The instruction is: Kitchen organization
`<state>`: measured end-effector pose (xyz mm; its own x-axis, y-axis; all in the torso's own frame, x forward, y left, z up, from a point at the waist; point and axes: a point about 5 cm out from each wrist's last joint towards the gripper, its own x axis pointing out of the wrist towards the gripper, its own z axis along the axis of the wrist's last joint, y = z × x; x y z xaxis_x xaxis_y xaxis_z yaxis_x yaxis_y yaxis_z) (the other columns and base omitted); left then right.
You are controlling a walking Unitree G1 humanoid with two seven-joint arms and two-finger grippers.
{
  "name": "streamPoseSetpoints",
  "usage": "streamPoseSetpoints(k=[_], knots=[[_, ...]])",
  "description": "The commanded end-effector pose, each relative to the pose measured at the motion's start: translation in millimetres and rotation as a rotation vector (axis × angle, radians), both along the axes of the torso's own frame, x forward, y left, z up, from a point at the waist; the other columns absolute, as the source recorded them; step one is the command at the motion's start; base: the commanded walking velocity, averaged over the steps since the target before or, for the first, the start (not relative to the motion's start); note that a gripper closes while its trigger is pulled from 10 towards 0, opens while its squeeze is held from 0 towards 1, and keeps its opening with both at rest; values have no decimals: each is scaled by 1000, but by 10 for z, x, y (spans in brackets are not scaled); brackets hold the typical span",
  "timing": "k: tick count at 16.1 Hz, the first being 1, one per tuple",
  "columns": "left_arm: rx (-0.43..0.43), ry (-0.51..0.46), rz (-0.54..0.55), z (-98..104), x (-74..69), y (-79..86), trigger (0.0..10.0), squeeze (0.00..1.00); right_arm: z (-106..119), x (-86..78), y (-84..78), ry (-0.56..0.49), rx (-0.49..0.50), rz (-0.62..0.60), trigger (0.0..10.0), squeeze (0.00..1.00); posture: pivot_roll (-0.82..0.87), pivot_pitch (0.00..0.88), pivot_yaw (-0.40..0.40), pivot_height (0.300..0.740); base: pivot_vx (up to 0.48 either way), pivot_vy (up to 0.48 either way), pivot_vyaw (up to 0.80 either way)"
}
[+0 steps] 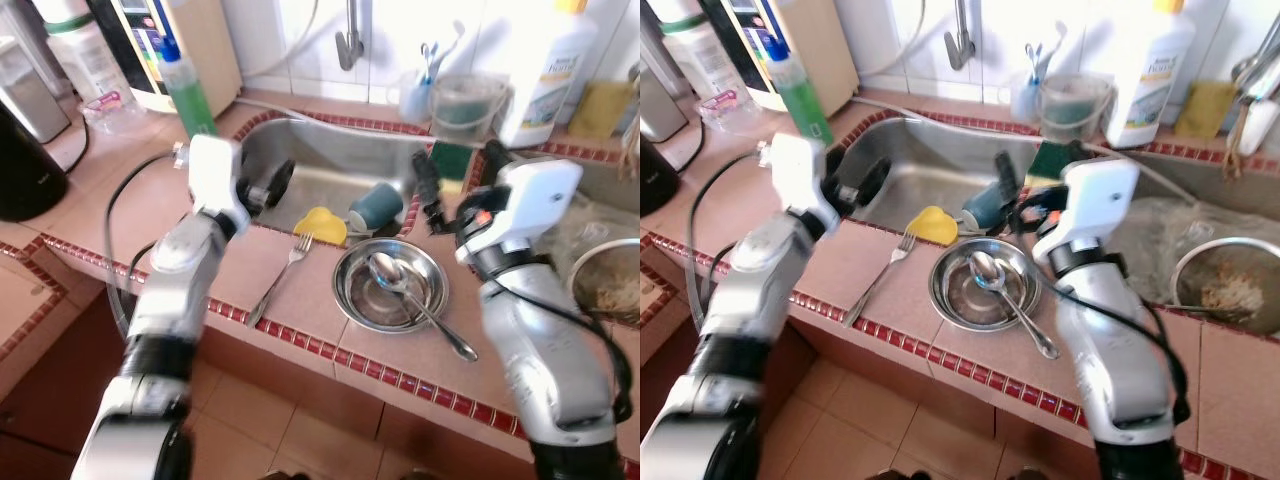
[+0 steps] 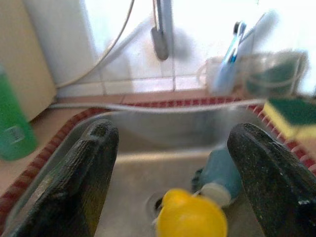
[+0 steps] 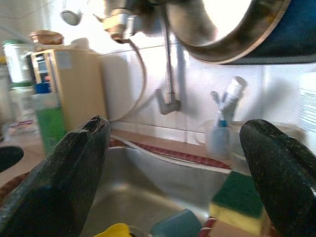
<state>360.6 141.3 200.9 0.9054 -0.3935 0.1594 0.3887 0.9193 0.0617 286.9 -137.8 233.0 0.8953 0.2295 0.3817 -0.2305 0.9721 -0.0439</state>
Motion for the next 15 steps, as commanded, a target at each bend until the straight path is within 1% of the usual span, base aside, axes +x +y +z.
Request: streamPoseSetpoints(k=[1, 2, 4, 5, 6, 8, 9, 11, 12, 13, 14, 15], knots=[[58, -9, -12, 19, -71, 24, 10000, 0, -28, -34, 46, 3, -8, 25, 10000, 0, -215, 59, 112, 740, 0, 0, 0], [74, 0, -19, -12, -126, 41, 10000, 0, -57, -65, 51, 17, -13, 41, 10000, 0, -213, 61, 108, 740, 0, 0, 0], [143, 43, -51, -93, -232, 51, 10000, 0, -150, -144, 44, 69, -55, 75, 10000, 0, -216, 62, 101, 740, 0, 0, 0], [167, 98, -112, -153, -286, 15, 10000, 0, -202, -183, 44, 122, -74, 110, 10000, 0, -221, 64, 103, 740, 0, 0, 0], [189, 118, -150, -182, -323, -15, 10000, 0, -226, -209, 47, 149, -82, 135, 10000, 0, -222, 65, 103, 740, 0, 0, 0], [183, 189, -171, -251, -351, -53, 10000, 0, -265, -328, 29, 202, -126, 222, 10000, 0, -239, 69, 112, 740, 0, 0, 0], [182, 203, -174, -266, -353, -61, 10000, 0, -268, -349, 14, 211, -135, 232, 10000, 0, -246, 70, 114, 740, 0, 0, 0], [186, 257, -186, -322, -352, -94, 10000, 0, -260, -452, -66, 254, -183, 281, 10000, 0, -264, 76, 119, 740, 0, 0, 0], [214, 298, -200, -370, -352, -115, 10000, 0, -250, -495, -130, 284, -194, 298, 10000, 0, -271, 81, 122, 740, 0, 0, 0], [201, 340, -194, -411, -347, -112, 10000, 0, -246, -529, -163, 295, -205, 307, 10000, 0, -277, 87, 127, 740, 0, 0, 0], [208, 348, -203, -427, -358, -120, 10000, 0, -241, -557, -186, 303, -210, 314, 10000, 0, -279, 92, 127, 740, 0, 0, 0], [254, 333, -226, -441, -388, -140, 10000, 0, -225, -590, -217, 307, -212, 320, 10000, 0, -279, 100, 129, 740, 0, 0, 0]])
